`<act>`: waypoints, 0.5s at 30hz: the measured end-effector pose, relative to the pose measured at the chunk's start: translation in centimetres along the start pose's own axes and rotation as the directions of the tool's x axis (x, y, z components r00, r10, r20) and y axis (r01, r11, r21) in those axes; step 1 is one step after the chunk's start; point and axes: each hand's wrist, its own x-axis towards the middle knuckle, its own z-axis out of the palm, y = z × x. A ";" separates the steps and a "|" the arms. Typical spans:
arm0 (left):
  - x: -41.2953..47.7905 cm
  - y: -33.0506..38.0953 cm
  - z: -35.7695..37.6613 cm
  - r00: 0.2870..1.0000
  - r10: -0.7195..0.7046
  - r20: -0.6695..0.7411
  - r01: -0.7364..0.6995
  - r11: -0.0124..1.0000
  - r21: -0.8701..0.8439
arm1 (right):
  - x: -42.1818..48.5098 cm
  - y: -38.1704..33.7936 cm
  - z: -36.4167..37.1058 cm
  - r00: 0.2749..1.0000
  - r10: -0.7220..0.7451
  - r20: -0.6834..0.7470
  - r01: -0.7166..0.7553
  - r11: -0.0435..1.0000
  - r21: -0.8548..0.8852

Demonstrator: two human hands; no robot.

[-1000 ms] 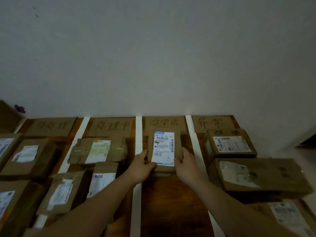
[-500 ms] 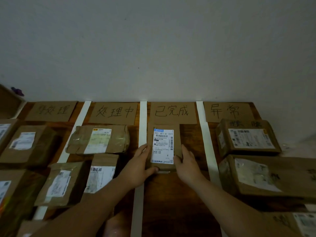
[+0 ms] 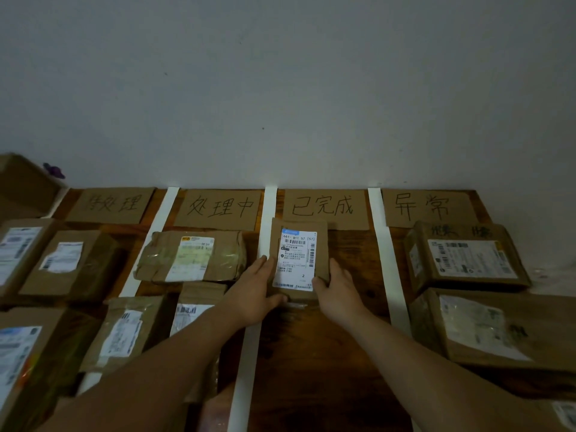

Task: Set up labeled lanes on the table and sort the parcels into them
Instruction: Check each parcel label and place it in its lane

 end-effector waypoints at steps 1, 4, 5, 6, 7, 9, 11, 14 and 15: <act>-0.2 0.2 -0.3 1.000 -0.013 -0.003 0.012 1.000 -0.009 | 0.0 -0.4 -0.4 1.000 -0.005 -0.008 0.004 1.000 -0.019; -1.3 0.5 -2.4 0.997 -0.042 -0.060 0.041 0.999 -0.022 | -0.3 -2.7 -2.3 0.996 -0.089 -0.020 0.087 0.991 -0.099; -1.9 0.5 -3.3 0.995 -0.052 -0.086 0.049 0.998 -0.036 | -0.5 -3.8 -2.9 0.991 -0.135 -0.005 0.133 0.981 -0.139; -2.6 0.3 -4.3 0.992 -0.061 -0.111 0.055 0.997 -0.055 | -0.8 -5.0 -3.4 0.984 -0.175 0.019 0.176 0.967 -0.186; -3.4 0.0 -5.5 0.988 -0.067 -0.137 0.059 0.996 -0.062 | -1.2 -6.4 -3.8 0.976 -0.212 0.045 0.216 0.946 -0.240; -5.3 -1.2 -7.9 0.979 -0.079 -0.190 0.075 0.997 -0.028 | -2.4 -9.5 -4.1 0.958 -0.270 0.100 0.288 0.891 -0.350; -7.5 -3.1 -10.6 0.970 -0.080 -0.231 0.087 0.996 0.021 | -4.3 -12.9 -3.5 0.934 -0.322 0.151 0.356 0.832 -0.426; -11.8 -7.2 -14.7 0.953 -0.108 -0.283 0.120 0.992 0.026 | -7.8 -17.9 -0.6 0.897 -0.387 0.214 0.441 0.747 -0.498; -13.6 -8.7 -16.1 0.946 -0.116 -0.303 0.134 0.990 0.037 | -9.1 -19.6 0.8 0.881 -0.412 0.233 0.471 0.714 -0.518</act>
